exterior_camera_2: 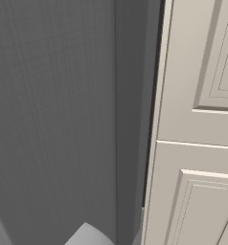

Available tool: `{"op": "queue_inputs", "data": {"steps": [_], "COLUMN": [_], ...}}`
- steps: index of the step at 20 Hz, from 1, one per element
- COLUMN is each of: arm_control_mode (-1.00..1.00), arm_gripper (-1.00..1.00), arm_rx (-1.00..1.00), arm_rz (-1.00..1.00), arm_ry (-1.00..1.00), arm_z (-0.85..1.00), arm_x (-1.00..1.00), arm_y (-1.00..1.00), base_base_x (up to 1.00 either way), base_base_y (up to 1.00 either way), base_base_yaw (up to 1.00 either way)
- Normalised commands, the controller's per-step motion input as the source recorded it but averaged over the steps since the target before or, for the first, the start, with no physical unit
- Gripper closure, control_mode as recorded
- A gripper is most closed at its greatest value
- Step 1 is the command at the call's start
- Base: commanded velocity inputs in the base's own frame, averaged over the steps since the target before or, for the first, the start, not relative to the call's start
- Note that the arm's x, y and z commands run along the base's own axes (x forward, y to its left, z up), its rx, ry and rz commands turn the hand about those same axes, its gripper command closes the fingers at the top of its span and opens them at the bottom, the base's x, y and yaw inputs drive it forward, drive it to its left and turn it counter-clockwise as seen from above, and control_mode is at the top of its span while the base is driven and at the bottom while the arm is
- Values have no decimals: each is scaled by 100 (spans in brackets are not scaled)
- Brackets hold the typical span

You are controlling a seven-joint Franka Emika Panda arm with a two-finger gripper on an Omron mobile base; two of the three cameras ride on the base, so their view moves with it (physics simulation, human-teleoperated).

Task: Place the mayonnaise and mayonnaise from the counter to the top shelf of the fridge. If the existing items in the fridge are on the top shelf, move them to other shelves.

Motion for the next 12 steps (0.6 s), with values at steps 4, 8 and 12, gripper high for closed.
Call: {"op": "queue_inputs", "data": {"steps": [4, 8, 12], "arm_control_mode": [-100, -100, -100], "arm_gripper": [-100, -100, -100], "arm_rx": [0, 0, -1], "arm_rz": [0, -1, -9], "arm_ry": [-11, -19, -24], "arm_z": [0, -1, 0], "arm_x": [-8, -80, -100], "arm_y": [0, 14, 52], "base_base_x": [0, 0, 0], "base_base_y": [0, 0, 0], "base_base_yaw": [0, 0, 0]}}
